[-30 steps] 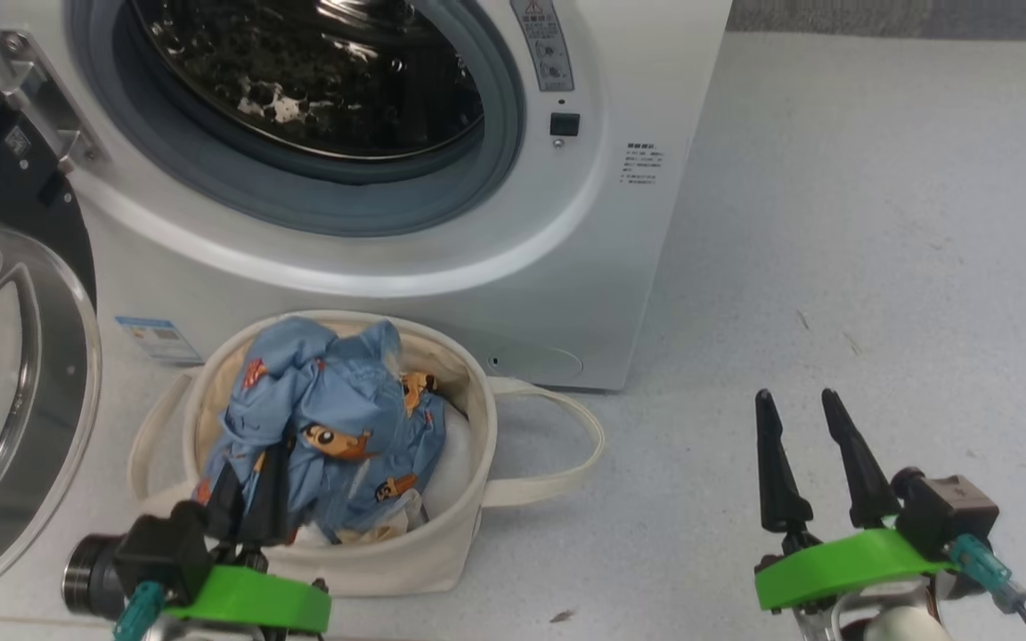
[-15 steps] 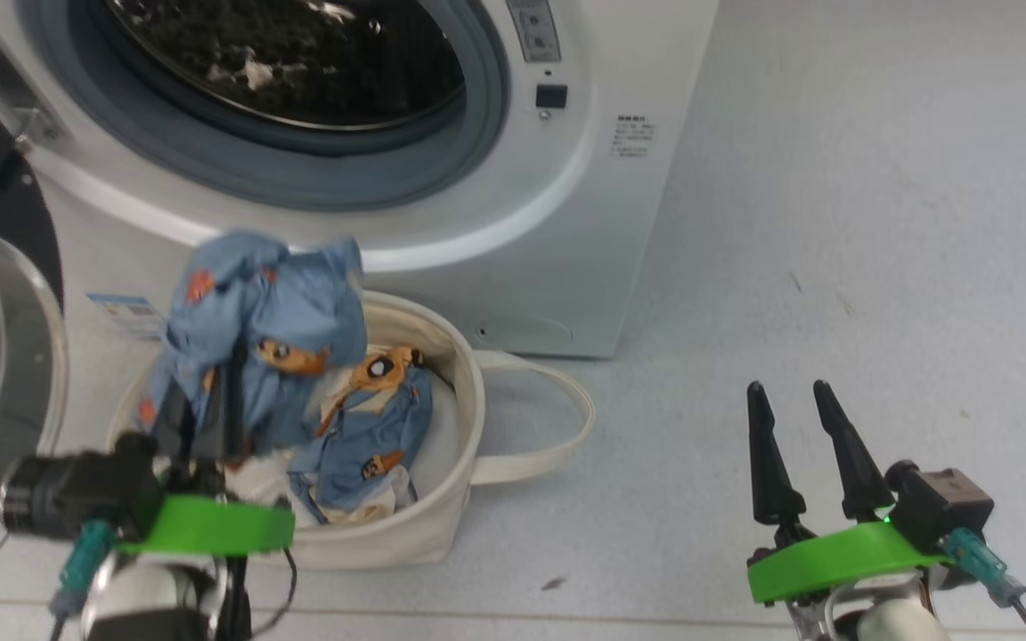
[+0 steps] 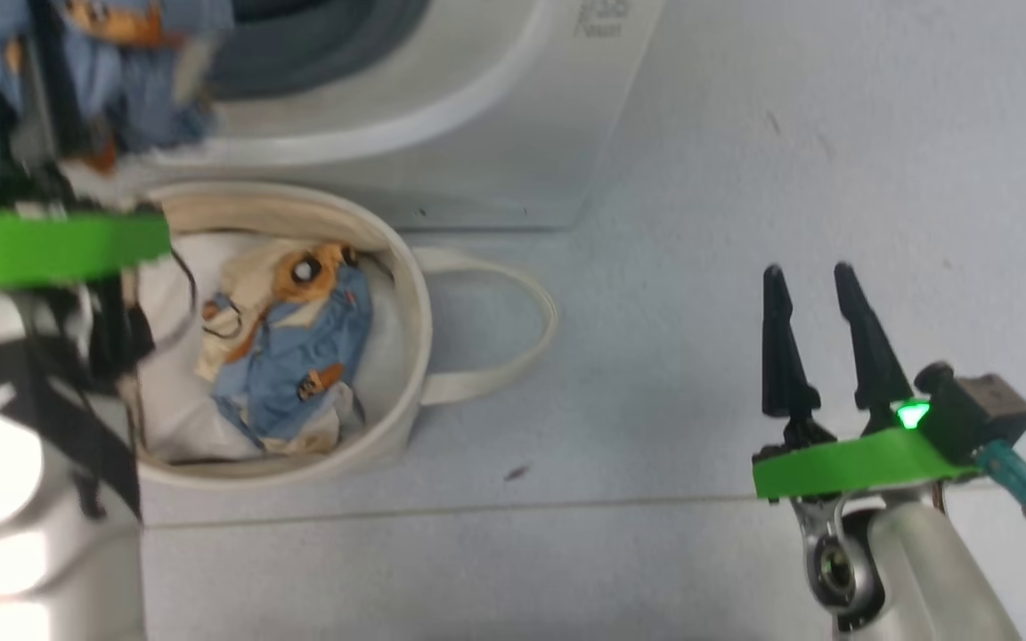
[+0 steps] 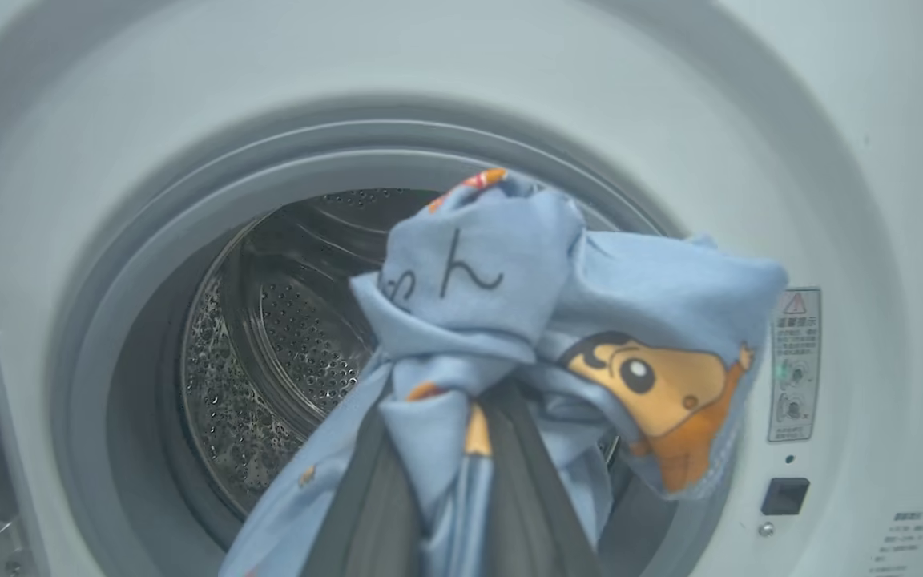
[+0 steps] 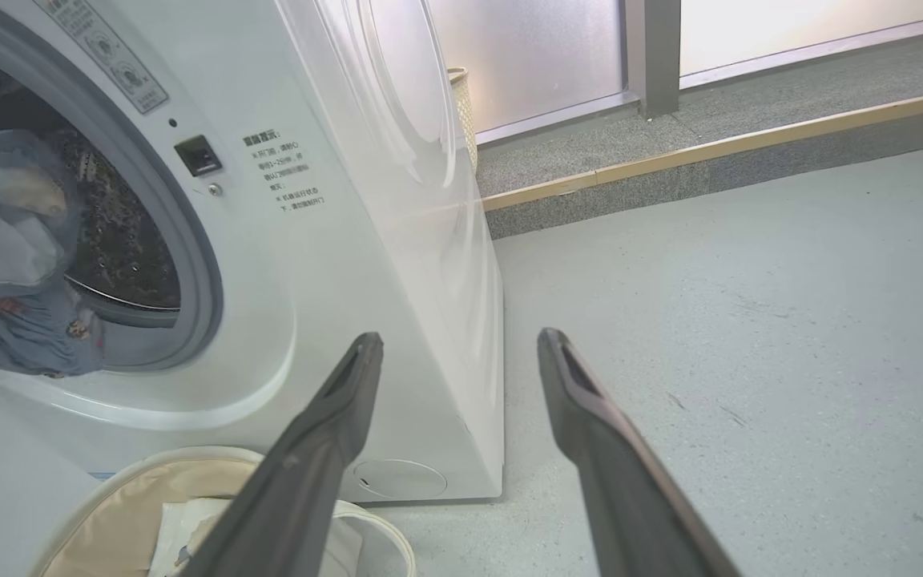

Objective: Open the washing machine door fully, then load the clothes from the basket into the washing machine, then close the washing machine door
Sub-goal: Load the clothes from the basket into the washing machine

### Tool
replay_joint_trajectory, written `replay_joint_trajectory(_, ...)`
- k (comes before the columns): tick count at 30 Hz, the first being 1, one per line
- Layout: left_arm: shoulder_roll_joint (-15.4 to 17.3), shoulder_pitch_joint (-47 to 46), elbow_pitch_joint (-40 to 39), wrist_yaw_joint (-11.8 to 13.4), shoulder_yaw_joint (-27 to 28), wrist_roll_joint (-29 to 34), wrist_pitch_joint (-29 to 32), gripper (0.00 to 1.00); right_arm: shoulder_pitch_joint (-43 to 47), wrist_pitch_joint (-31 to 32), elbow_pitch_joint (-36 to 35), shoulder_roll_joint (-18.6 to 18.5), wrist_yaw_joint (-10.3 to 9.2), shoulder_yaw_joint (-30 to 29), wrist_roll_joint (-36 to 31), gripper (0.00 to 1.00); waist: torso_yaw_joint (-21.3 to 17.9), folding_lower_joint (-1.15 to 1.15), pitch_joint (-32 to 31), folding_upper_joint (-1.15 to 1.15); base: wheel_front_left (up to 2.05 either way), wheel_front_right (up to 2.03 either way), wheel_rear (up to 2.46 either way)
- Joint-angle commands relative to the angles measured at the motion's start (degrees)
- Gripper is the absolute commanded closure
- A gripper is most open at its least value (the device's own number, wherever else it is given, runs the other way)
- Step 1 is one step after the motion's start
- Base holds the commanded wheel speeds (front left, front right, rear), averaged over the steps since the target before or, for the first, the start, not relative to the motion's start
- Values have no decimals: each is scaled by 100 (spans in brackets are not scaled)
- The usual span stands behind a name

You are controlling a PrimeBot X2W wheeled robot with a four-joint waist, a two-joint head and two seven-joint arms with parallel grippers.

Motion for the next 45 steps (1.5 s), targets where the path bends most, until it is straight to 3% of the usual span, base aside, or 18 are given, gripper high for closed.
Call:
replay_joint_trajectory(1, 266, -215, -108, -41, 155, 95, -27, 100, -101, -71, -195, 14, 0, 108, 39, 0, -282, -2, 555, 0, 0, 0, 0)
replay_joint_trajectory(13, 1071, -2964, 1242, 13, 96, 570, -27, 100, -776, -71, -336, 14, 0, 269, 197, 0, -768, -2, 1917, 0, 0, 0, 0)
replay_joint_trajectory(24, 1293, -4240, 2095, 419, 39, 642, -27, 100, -953, -71, -467, 14, 0, 186, 210, 0, -801, -2, 2608, 0, 0, 0, 0)
replay_joint_trajectory(25, 1284, -4261, 2113, 456, 15, 658, -27, 27, -952, -71, -470, 14, 0, 159, 193, 0, -780, -2, 2629, 0, 0, 0, 0)
replay_joint_trajectory(26, 1268, -4271, 2093, 485, -18, 672, -27, 0, -951, -71, -470, 14, 0, 138, 175, 0, -757, -2, 2640, 0, 0, 0, 0)
replay_joint_trajectory(36, 1047, -3585, 1793, 503, -105, 530, -27, 0, -996, -71, -428, 14, 0, 107, -42, 0, -422, -2, 2211, 0, 0, 0, 0)
replay_joint_trajectory(45, 638, -1917, 1324, 165, -178, 405, -27, 0, -784, -71, -135, 14, 0, 177, -125, 0, -149, -2, 1159, 0, 0, 0, 0)
